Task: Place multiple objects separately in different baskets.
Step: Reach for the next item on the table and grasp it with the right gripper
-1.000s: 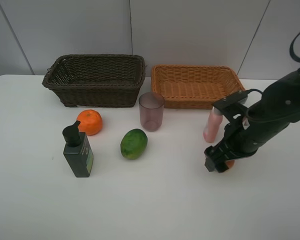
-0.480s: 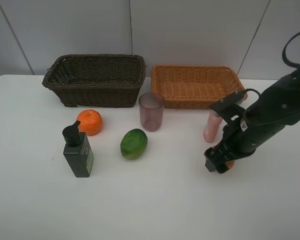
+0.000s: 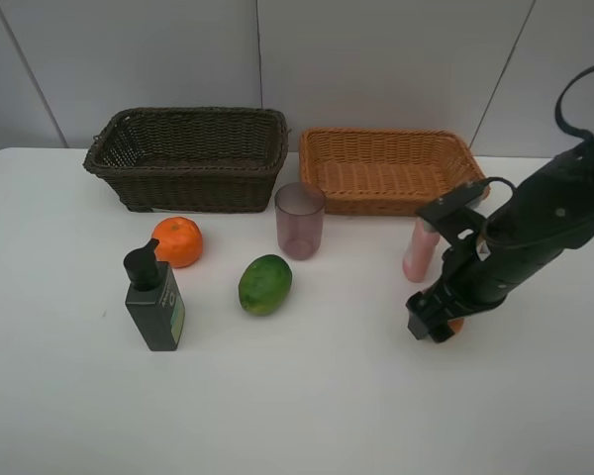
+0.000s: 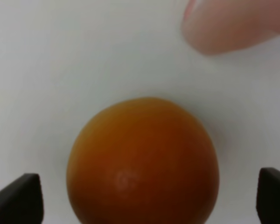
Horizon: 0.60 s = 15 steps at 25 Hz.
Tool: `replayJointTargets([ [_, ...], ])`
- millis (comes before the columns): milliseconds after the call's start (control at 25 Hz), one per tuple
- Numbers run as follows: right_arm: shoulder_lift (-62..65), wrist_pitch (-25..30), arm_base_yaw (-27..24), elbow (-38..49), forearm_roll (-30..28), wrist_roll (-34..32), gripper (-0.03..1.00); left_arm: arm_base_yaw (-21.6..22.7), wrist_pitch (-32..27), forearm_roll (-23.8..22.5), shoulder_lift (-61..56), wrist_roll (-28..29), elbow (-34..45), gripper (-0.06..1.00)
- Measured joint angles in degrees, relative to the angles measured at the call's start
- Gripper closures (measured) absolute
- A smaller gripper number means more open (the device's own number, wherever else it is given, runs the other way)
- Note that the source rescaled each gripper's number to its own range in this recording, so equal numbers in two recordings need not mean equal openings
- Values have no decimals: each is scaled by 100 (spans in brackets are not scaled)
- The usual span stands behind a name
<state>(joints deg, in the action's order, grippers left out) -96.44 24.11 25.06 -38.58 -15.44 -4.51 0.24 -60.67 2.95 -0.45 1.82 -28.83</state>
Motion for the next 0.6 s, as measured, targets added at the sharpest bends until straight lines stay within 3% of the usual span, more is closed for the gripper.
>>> replayJointTargets([
  [600, -435, -384, 0, -7, 0, 0, -3, 0, 0, 0, 0, 0, 0, -6],
])
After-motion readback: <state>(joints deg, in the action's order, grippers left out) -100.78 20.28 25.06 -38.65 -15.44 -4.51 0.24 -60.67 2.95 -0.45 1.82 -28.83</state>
